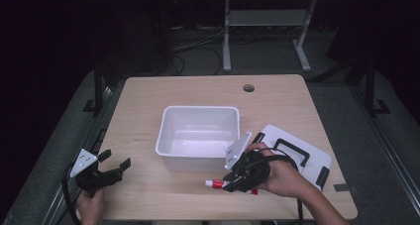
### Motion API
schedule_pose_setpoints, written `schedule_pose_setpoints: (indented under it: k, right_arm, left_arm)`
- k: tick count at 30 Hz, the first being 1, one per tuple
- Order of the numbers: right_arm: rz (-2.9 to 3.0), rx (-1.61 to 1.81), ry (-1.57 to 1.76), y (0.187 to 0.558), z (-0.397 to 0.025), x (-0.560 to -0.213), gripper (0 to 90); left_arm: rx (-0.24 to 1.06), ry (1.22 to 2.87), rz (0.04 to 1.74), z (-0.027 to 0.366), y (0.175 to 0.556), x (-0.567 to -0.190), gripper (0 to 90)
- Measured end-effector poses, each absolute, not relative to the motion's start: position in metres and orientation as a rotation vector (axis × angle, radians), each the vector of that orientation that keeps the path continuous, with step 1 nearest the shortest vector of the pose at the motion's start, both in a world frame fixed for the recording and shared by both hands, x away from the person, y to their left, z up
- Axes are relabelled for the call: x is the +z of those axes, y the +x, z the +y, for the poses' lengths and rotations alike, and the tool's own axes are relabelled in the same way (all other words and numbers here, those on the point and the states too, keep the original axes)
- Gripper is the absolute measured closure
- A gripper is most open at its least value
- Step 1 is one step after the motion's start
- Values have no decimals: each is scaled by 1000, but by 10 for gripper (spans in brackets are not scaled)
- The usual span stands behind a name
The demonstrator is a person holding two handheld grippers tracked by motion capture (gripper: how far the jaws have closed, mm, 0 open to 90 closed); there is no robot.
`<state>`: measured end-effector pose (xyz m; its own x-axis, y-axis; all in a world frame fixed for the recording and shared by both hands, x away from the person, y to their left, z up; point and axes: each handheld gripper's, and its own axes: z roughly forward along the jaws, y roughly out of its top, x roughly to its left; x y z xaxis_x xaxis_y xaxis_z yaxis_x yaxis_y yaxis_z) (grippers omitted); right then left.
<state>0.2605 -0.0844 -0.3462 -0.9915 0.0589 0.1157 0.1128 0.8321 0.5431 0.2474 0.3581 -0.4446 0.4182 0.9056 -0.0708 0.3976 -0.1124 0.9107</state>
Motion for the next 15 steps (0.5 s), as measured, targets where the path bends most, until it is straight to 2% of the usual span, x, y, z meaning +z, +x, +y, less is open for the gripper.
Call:
schedule_pose_setpoints:
  k: [15]
  right_arm:
    - [-2916,-898,-105,272,-68,-314,719]
  left_arm:
    - [656,1704,1146,358,248,-445,141]
